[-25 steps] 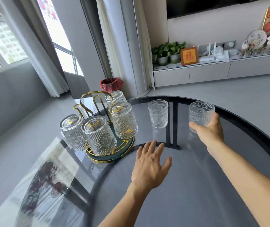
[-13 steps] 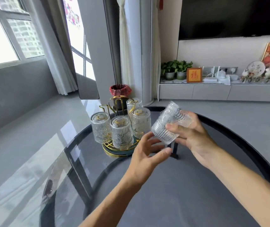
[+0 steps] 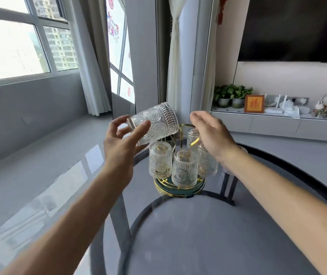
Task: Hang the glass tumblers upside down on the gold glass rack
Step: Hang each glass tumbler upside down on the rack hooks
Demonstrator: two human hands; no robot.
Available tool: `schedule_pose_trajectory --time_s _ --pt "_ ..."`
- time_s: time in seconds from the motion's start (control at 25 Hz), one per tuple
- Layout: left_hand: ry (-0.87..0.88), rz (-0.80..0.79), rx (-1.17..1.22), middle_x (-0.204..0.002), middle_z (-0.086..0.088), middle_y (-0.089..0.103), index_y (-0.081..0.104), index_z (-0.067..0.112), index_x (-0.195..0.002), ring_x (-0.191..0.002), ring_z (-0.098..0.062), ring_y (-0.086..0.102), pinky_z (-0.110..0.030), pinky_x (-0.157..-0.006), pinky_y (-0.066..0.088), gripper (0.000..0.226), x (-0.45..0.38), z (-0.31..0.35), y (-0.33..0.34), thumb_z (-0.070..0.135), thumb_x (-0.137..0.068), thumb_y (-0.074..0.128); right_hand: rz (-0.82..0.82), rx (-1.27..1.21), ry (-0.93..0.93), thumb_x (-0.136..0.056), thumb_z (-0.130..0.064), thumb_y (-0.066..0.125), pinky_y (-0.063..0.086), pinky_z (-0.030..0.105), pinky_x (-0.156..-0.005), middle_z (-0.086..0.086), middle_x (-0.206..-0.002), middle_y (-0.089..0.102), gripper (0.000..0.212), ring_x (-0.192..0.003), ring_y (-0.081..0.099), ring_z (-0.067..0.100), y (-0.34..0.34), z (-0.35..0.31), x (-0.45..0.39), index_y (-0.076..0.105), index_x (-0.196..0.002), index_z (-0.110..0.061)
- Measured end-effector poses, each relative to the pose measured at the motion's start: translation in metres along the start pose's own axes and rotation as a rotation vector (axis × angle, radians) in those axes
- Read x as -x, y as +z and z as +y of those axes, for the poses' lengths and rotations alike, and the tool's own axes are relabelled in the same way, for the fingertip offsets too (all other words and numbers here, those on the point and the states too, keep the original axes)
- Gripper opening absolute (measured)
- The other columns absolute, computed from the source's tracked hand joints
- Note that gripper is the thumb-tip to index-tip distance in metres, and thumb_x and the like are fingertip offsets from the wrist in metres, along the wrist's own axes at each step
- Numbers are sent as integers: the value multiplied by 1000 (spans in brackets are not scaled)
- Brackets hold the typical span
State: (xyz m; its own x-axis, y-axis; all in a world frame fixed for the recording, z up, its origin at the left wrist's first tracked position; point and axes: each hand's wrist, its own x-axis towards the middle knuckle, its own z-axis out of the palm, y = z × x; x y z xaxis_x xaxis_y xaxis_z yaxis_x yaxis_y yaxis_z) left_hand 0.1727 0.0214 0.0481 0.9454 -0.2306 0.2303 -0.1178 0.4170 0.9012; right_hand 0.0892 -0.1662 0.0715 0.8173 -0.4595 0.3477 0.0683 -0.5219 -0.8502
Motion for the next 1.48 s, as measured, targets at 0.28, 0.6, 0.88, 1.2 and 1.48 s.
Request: schedule_pose_trajectory --time_s 0.28,0.6,0.88,1.2,1.48 --pt "149 -7 -684 -128 -8 65 66 20 -119 -109 -14 60 -28 -94 47 62 -114 -13 11 34 -64 92 -280 808 -75 -102 -43 25 41 40 -81 4 -100 64 39 -105 59 32 23 26 -62 58 -91 -25" --pt "186 -201 -1025 -132 -5 66 67 21 -123 -118 -19 60 -23 -91 37 67 -145 -63 22 27 -62 94 -220 779 -142 -97 -38 32 48 41 -91 8 -126 68 45 -107 62 34 20 39 -72 64 -113 -12" --pt "138 -410 -1354 -121 -5 67 68 15 -121 -102 -20 58 -28 -85 45 57 -155 -85 41 16 -68 89 -174 778 -121 -92 -37 36 51 41 -84 10 -116 72 44 -98 64 35 19 39 -71 64 -118 -16" --pt "-10 -426 -1326 -117 -4 55 58 14 -129 -96 -19 46 -29 -80 40 68 -160 -87 46 20 -69 90 -151 759 -92 -90 -36 36 51 40 -82 13 -117 70 45 -94 63 34 21 42 -73 61 -122 -17" --pt "429 -151 -1069 -129 -6 62 60 20 -127 -117 -24 56 -34 -93 44 45 -80 -50 48 17 -82 70 -94 420 -116 -102 -39 35 18 25 -111 -2 -162 25 54 -146 24 15 -10 59 -38 29 -153 -24"
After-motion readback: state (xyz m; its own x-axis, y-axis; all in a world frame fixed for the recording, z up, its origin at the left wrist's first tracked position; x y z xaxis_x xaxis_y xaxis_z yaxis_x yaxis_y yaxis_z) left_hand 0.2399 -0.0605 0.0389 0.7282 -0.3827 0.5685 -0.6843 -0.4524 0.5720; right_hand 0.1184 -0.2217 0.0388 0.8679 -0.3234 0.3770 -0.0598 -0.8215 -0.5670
